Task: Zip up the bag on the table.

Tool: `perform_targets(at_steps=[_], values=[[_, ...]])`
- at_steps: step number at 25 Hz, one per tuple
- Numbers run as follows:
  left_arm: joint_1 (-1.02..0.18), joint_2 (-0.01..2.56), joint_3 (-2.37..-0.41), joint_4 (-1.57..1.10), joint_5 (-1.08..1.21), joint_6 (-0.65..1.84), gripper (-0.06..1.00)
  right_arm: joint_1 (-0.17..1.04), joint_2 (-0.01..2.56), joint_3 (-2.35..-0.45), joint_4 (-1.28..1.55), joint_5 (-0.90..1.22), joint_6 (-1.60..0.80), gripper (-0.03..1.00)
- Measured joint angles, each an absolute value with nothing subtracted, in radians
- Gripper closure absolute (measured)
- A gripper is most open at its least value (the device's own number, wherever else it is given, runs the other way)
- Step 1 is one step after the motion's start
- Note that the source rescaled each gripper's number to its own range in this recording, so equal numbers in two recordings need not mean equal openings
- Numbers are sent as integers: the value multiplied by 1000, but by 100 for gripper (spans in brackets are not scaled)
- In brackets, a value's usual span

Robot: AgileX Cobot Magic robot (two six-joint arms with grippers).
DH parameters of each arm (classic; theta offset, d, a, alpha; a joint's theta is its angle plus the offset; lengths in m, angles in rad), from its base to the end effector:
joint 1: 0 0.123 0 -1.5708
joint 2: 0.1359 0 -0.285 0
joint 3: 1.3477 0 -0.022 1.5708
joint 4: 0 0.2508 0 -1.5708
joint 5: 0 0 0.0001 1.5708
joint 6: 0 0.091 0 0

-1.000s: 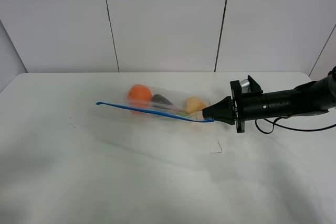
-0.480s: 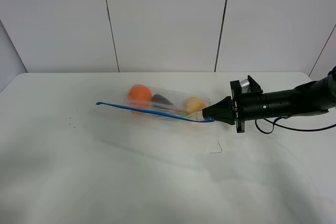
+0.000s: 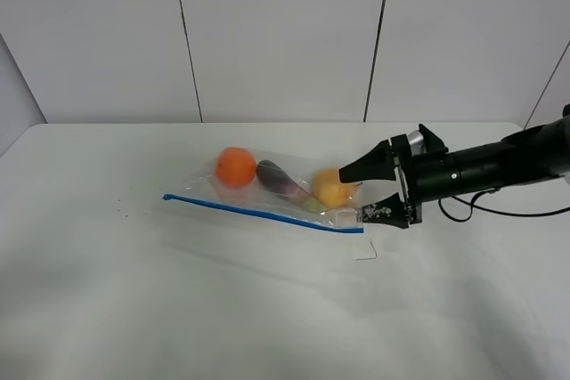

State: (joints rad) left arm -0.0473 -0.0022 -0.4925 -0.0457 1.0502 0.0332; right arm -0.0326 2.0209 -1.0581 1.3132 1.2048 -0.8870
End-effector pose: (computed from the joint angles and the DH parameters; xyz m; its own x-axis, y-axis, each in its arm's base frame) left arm -0.0041 -0.0034 0.2761 -0.4496 0.0317 -0.8927 0.0873 0.9961 -0.0085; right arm 0.3418 0.0711 0.1431 -0.9965 0.0537 -0.0640 -0.0348 0.4306 0.9019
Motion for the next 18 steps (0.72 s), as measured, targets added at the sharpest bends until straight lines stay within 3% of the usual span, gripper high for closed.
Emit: perform_targets(at_steps=[11, 18], values=[[-47, -2, -492, -46, 1050, 33, -3, -30, 1902, -1502, 305, 1153, -272, -3], [-47, -2, -492, -46, 1050, 33, -3, -30, 1899, -1534, 141, 1211, -197, -3]])
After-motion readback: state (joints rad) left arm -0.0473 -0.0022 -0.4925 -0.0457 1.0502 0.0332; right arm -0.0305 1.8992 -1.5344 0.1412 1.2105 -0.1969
